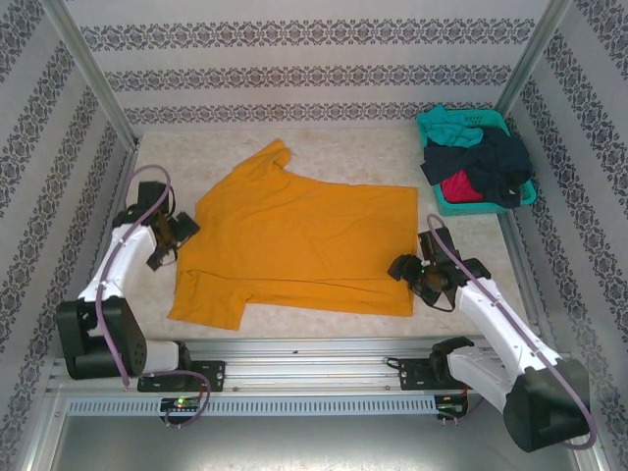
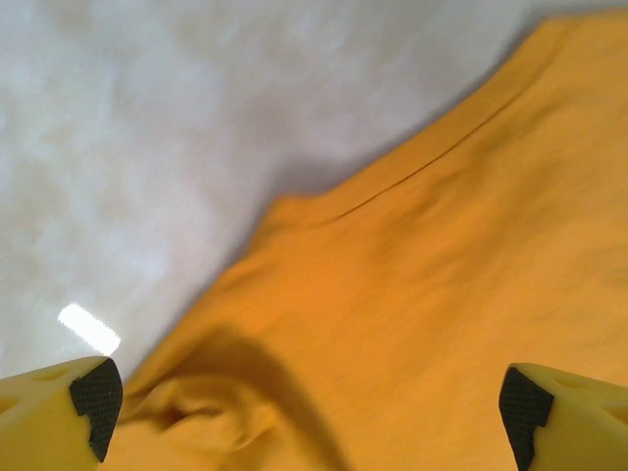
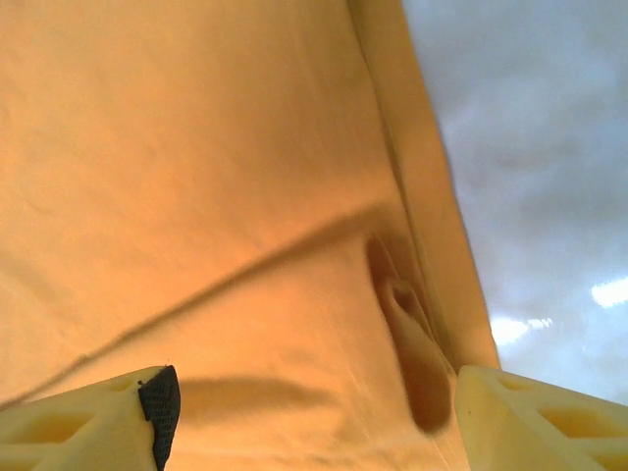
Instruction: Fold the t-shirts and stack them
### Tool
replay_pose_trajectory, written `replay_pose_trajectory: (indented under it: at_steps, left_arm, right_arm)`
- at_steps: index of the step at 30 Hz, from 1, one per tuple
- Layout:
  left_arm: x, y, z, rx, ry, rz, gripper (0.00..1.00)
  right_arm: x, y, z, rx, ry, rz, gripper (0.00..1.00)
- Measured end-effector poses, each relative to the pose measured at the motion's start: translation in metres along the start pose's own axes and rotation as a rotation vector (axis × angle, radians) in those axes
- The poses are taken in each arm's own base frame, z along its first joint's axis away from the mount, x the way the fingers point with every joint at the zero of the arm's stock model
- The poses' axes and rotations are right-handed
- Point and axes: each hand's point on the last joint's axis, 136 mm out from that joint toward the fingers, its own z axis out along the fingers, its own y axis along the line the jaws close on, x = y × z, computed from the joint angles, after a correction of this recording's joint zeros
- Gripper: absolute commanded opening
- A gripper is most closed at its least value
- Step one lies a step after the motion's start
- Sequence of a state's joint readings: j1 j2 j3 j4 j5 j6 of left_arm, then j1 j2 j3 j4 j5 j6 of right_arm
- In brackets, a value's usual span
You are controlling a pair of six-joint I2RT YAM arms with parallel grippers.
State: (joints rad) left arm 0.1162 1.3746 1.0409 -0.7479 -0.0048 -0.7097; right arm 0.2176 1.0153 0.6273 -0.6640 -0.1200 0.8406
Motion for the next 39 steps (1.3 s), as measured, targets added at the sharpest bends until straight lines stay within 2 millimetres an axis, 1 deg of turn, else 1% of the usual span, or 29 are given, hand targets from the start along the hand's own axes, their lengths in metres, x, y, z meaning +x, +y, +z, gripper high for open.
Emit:
replay_pose_trajectory:
  at_steps: [1, 2, 4, 6, 7, 9, 12, 13, 15, 19, 20, 22, 24, 25, 26, 28, 30, 32, 35, 39]
  left_arm:
    - [-0.008, -0.015, 0.001, 0.018, -0.009, 0.023, 1.0]
    - [-0.016, -0.033, 0.005, 0.038, -0.012, 0.049, 0.99]
    - [-0.024, -0.069, 0.021, 0.073, 0.002, 0.098, 0.96]
    - [-0.026, -0.105, 0.044, 0.101, 0.031, 0.147, 0.86]
    - [-0.025, -0.118, 0.054, 0.108, 0.045, 0.166, 0.81]
    - [-0.025, -0.149, 0.077, 0.133, 0.073, 0.206, 0.68]
    - [-0.025, -0.183, 0.103, 0.165, 0.096, 0.229, 0.53]
    - [-0.026, -0.189, 0.109, 0.169, 0.1, 0.228, 0.5]
    - [-0.03, -0.201, 0.122, 0.182, 0.108, 0.226, 0.48]
    - [-0.042, -0.22, 0.142, 0.197, 0.1, 0.22, 0.46]
    - [-0.045, -0.223, 0.146, 0.199, 0.097, 0.217, 0.46]
    - [-0.047, -0.225, 0.154, 0.195, 0.101, 0.202, 0.46]
    - [-0.048, -0.221, 0.163, 0.181, 0.111, 0.176, 0.46]
    - [-0.049, -0.216, 0.168, 0.167, 0.12, 0.158, 0.46]
    - [-0.052, -0.213, 0.17, 0.167, 0.126, 0.139, 0.46]
    - [-0.063, -0.208, 0.169, 0.168, 0.117, 0.099, 0.46]
    - [-0.072, -0.198, 0.174, 0.156, 0.122, 0.061, 0.46]
    - [-0.084, -0.194, 0.176, 0.156, 0.119, 0.029, 0.48]
    - [-0.103, -0.195, 0.182, 0.163, 0.104, -0.005, 0.49]
    - [-0.123, -0.204, 0.189, 0.177, 0.083, -0.034, 0.52]
  right_arm:
    - [-0.009, 0.005, 0.001, 0.001, -0.014, -0.008, 0.73]
    - [-0.02, 0.013, 0.006, 0.009, -0.026, -0.022, 0.69]
    - [-0.043, 0.03, 0.016, 0.025, -0.034, -0.048, 0.63]
    - [-0.07, 0.053, 0.031, 0.032, -0.048, -0.081, 0.56]
    - [-0.081, 0.062, 0.038, 0.032, -0.056, -0.096, 0.54]
    - [-0.106, 0.083, 0.055, 0.027, -0.078, -0.112, 0.49]
    - [-0.128, 0.096, 0.081, 0.033, -0.088, -0.112, 0.46]
    - [-0.131, 0.098, 0.089, 0.038, -0.085, -0.111, 0.44]
    - [-0.134, 0.097, 0.108, 0.059, -0.065, -0.104, 0.41]
    - [-0.141, 0.099, 0.136, 0.087, -0.04, -0.086, 0.38]
    - [-0.146, 0.099, 0.141, 0.091, -0.04, -0.08, 0.38]
    - [-0.156, 0.109, 0.143, 0.079, -0.054, -0.078, 0.37]
    - [-0.169, 0.12, 0.146, 0.065, -0.069, -0.077, 0.37]
    - [-0.175, 0.124, 0.148, 0.061, -0.074, -0.076, 0.38]
    - [-0.179, 0.127, 0.151, 0.062, -0.075, -0.074, 0.38]
    - [-0.193, 0.136, 0.157, 0.059, -0.08, -0.069, 0.39]
    - [-0.204, 0.143, 0.164, 0.056, -0.081, -0.064, 0.39]
    - [-0.213, 0.151, 0.172, 0.052, -0.078, -0.063, 0.39]
    - [-0.228, 0.166, 0.181, 0.026, -0.078, -0.061, 0.39]
    - [-0.248, 0.189, 0.194, -0.014, -0.081, -0.063, 0.41]
